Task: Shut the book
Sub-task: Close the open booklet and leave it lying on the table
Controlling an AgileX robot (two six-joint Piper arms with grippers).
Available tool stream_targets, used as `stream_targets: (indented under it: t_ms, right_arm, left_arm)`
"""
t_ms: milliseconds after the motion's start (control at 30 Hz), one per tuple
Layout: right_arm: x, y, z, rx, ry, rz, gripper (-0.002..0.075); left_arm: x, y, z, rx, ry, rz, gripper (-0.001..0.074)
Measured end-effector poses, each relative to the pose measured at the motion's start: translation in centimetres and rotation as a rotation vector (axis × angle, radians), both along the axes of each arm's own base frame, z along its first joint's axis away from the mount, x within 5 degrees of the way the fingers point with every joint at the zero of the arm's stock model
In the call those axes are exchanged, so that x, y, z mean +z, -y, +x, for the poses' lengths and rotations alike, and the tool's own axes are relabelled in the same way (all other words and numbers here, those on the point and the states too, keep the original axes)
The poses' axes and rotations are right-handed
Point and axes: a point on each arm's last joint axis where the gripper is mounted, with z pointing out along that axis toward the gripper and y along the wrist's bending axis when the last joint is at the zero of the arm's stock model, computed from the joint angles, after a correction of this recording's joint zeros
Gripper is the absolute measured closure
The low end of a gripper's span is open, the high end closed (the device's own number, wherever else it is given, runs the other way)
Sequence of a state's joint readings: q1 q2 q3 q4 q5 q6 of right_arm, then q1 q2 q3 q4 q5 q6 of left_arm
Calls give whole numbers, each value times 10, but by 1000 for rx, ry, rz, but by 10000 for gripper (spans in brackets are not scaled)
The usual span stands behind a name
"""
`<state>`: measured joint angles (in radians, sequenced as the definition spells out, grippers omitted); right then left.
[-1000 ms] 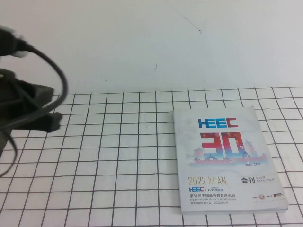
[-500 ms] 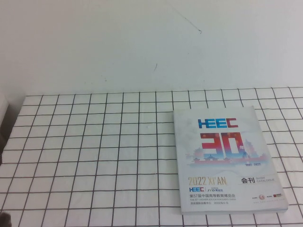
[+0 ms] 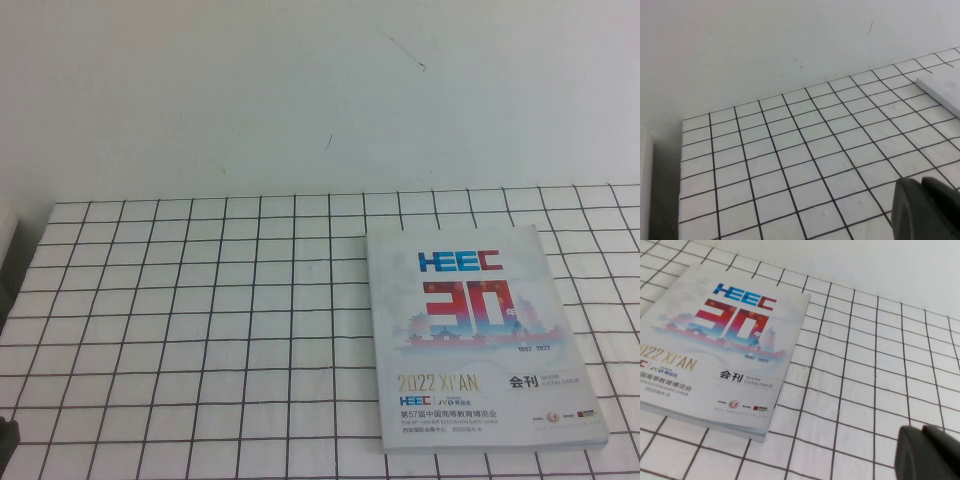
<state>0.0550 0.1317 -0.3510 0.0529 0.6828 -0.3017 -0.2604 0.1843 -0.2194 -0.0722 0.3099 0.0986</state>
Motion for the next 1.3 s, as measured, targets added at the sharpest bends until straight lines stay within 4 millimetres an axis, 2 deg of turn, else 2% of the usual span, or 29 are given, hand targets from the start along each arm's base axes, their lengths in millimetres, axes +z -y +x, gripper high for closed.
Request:
stream_targets:
  t_ms: [200,733,867,1100,1300]
  right_arm:
    - [-8,0,2,-2,8,8,729]
    - [-8,0,3,-3,20,13,729]
    - [-8,0,3,-3,20,13,729]
    - [-8,0,3,-3,20,13,729]
    - [-8,0,3,-3,20,13,729]
  left_arm:
    - [1,0,0,1,9,-2,738]
    - [-1,0,0,4,18,-5,738]
    - [-16,-5,-3,54,32,31,738]
    - [-66,-13,-8,165,-15,53,738]
    - [-70,-15,-9,203,-45,50,738]
